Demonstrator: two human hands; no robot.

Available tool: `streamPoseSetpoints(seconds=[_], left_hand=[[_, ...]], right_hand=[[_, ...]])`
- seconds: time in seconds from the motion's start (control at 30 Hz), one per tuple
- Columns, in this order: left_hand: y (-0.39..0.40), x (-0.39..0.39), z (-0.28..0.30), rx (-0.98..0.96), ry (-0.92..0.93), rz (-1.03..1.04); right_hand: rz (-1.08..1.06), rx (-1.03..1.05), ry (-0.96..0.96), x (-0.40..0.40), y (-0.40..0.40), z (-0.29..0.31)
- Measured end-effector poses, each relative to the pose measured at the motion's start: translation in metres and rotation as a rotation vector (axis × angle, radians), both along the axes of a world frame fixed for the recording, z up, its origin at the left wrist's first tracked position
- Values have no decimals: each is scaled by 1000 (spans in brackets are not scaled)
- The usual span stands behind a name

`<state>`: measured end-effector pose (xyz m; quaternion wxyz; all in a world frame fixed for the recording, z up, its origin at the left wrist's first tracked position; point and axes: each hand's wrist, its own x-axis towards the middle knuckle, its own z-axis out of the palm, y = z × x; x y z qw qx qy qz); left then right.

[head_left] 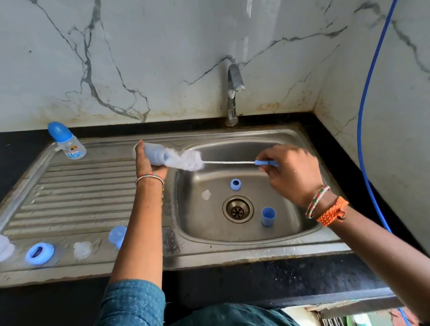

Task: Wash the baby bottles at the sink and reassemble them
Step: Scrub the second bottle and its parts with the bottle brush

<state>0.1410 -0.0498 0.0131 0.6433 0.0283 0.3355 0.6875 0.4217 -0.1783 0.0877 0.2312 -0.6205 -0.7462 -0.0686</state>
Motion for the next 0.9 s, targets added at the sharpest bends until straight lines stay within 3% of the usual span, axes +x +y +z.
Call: streamPoseSetpoints(seconds=[0.07,0.1,0.2,0.27,0.37,0.5,0.57,0.7,0.77,0.9], left_hand=[[0,2,1,2,-11,-21],[0,3,0,4,-10,-30],[-1,4,-1,-7,30,-7],[-1,3,-2,4,42,4],[1,-2,-1,-13,44,-54],[-3,0,-3,-66,51,-124],[-5,5,-3,-57,62,-139],[-3,6,-5,-77,97,-54],[1,-1,-2,-62,109,18],[9,-26,3,-32,24,163]], right_hand=[[11,87,45,0,1,0],[-15,24,95,1,4,3],[-55,-470,245,4,10,4],[-53,-556,222,3,8,0],[-68,-254,12,0,2,-8],[18,119,-27,2,3,-8],[6,-43,79,4,8,-9],[-5,-874,649,23,17,-11],[-11,-999,811,41,12,-18],[-72,-1016,876,86,-5,-34]])
